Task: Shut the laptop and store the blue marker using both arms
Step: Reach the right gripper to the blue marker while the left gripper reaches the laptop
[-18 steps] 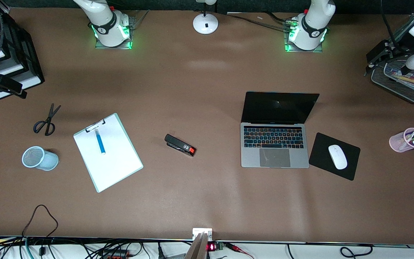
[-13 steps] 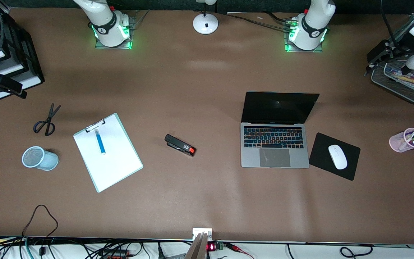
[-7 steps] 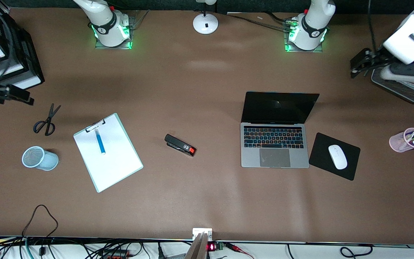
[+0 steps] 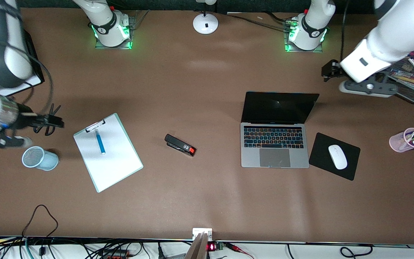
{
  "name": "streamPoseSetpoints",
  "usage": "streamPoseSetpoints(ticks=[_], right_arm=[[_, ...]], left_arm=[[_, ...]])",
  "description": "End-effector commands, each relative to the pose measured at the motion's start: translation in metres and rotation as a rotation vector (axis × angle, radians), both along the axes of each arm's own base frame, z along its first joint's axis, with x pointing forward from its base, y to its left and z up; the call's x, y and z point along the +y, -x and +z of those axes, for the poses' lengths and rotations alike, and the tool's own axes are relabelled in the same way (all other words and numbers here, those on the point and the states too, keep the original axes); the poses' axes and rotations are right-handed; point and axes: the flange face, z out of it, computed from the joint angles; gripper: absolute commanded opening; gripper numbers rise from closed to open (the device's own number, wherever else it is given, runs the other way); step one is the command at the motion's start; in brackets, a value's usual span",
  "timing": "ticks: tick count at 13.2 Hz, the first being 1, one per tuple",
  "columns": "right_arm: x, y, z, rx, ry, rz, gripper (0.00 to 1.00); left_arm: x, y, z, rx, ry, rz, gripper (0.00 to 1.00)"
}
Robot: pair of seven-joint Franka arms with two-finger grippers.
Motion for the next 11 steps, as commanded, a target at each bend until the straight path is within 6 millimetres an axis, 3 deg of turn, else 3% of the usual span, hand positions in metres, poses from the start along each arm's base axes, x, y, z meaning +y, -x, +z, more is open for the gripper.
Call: streamPoseSetpoints(ticks=[1, 4, 7, 11], right_arm=[[0.027, -0.011, -0.027, -0.007, 0.014, 0.046, 1.0], [0.035, -0.025, -0.088, -0.007, 0.089, 0.109, 1.0], [0.051, -0.028, -0.114, -0.013, 0.111, 0.154, 1.0], [0.059, -0.031, -0.163, -0.005, 0.1, 0.195, 1.0]], left_arm=[[-0.005, 0.02, -0.02, -0.01, 0.008, 0.03, 1.0], [-0.018, 0.031, -0.057, 0.031, 0.01, 0.052, 1.0], [-0.043, 0.052, -0.093, 0.086, -0.041, 0.088, 1.0], [-0.037, 0.079, -0.131, 0.142, -0.078, 0.088, 1.0]])
